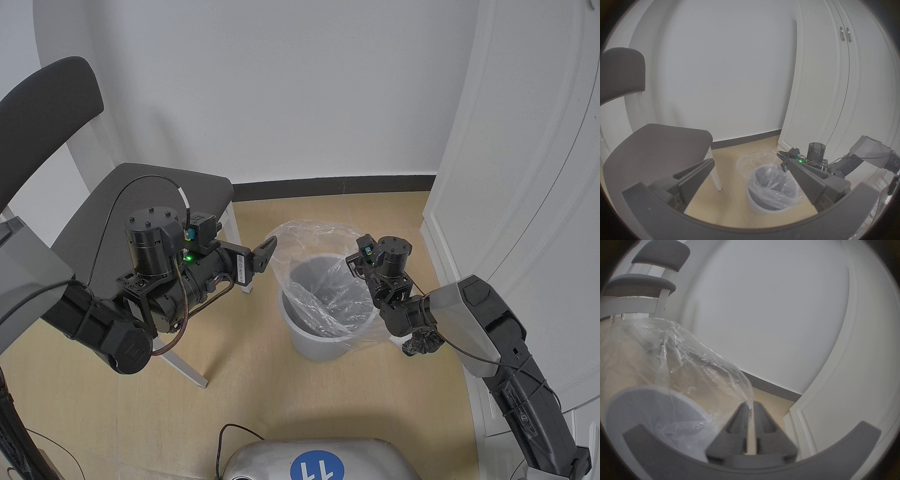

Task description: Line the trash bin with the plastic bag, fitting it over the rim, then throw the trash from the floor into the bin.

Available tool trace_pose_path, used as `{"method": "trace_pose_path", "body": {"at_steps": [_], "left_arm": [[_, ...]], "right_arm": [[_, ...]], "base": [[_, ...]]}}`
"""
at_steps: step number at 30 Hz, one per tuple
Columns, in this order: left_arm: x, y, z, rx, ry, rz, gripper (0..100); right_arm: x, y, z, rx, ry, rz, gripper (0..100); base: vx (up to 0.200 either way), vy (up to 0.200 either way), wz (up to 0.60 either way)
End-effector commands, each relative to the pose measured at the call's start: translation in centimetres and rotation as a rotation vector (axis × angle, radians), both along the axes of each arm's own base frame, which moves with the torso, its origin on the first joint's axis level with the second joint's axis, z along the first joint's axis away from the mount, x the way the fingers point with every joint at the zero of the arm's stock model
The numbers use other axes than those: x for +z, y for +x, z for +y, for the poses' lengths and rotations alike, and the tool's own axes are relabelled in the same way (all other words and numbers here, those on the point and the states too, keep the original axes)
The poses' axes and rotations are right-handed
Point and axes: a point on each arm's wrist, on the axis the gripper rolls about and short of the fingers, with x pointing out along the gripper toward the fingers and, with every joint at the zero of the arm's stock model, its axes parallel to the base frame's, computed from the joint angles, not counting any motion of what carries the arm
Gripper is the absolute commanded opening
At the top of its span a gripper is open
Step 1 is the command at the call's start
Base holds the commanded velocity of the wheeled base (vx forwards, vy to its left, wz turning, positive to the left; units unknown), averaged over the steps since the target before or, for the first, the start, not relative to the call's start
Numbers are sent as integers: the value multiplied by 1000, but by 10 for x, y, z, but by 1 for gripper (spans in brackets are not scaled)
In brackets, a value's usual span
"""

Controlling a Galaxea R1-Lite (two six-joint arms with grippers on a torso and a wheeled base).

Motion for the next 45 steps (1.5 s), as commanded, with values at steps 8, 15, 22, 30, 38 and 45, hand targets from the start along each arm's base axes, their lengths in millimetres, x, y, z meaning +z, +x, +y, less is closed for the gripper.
{"method": "trace_pose_path", "body": {"at_steps": [8, 15, 22, 30, 38, 45], "left_arm": [[-11, 4, -3, -1, 13, 23, 100], [-26, 15, -10, 1, 27, 51, 100], [-40, 18, -17, -13, 44, 81, 100], [-44, 20, -22, 16, 50, 82, 100], [-45, 20, -22, 14, 51, 85, 100], [-43, 19, -22, 14, 50, 82, 100]], "right_arm": [[11, 1, -4, -5, 17, -43, 100], [54, -13, -39, -36, 2, 85, 100], [58, -29, -55, -22, 87, 184, 100], [71, -27, -67, 20, 305, 385, 100], [99, -39, -62, 106, 625, 611, 100], [130, -52, -73, 89, 725, 639, 100]], "base": [[0, 0, 0], [0, 0, 0], [0, 0, 0], [0, 0, 0], [0, 0, 0], [0, 0, 0]]}}
